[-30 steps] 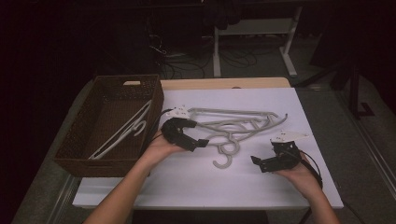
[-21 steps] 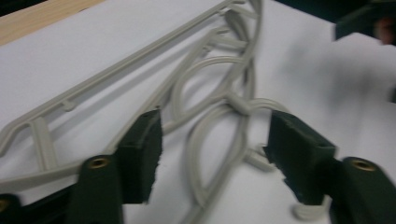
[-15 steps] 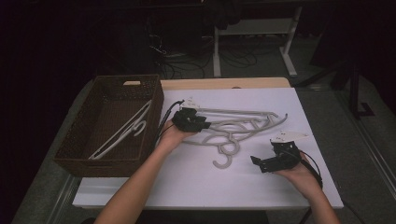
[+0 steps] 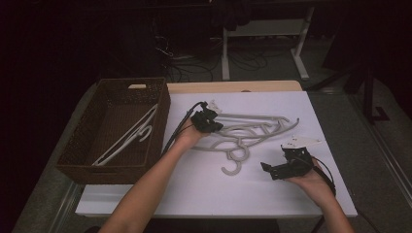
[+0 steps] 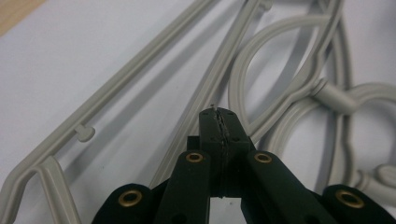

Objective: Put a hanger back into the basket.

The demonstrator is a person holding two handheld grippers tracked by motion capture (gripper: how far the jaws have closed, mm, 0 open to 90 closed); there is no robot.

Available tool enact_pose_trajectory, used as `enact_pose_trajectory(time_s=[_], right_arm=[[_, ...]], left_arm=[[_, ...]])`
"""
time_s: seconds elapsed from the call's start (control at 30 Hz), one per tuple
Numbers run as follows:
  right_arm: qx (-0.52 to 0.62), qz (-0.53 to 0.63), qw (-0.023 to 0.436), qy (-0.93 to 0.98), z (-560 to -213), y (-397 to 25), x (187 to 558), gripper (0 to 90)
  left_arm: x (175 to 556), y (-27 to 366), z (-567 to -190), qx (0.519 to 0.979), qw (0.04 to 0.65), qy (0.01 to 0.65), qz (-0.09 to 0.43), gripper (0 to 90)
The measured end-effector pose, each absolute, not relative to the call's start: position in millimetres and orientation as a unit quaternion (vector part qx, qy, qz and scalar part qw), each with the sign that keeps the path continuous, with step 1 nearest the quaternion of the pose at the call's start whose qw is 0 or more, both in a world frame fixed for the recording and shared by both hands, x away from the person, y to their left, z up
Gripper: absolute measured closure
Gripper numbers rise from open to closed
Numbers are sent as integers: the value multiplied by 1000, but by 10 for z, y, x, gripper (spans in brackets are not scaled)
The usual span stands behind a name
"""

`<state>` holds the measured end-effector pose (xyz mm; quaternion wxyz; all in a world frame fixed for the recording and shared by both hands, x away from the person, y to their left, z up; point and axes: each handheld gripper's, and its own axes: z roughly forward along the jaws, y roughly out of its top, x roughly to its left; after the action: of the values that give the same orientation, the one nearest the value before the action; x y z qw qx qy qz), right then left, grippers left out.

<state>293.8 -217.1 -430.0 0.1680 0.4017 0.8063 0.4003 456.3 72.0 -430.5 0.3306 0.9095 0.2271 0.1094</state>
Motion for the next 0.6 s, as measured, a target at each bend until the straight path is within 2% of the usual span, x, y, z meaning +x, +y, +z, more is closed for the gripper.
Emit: enact_pose_trajectory(time_s=[0.27, 0.47, 0.6], right_arm=[[401, 400, 169, 807, -4301, -2168, 2937, 0], [403, 399, 167, 807, -4302, -2161, 2937, 0], [401, 398, 169, 808, -4303, -2151, 2935, 0]], left_arm=[[4585, 763, -4330, 910, 324, 242, 89, 900], [4520, 743, -4300, 919, 312, 226, 86, 900], [4510, 735, -4310, 919, 313, 230, 63, 900]])
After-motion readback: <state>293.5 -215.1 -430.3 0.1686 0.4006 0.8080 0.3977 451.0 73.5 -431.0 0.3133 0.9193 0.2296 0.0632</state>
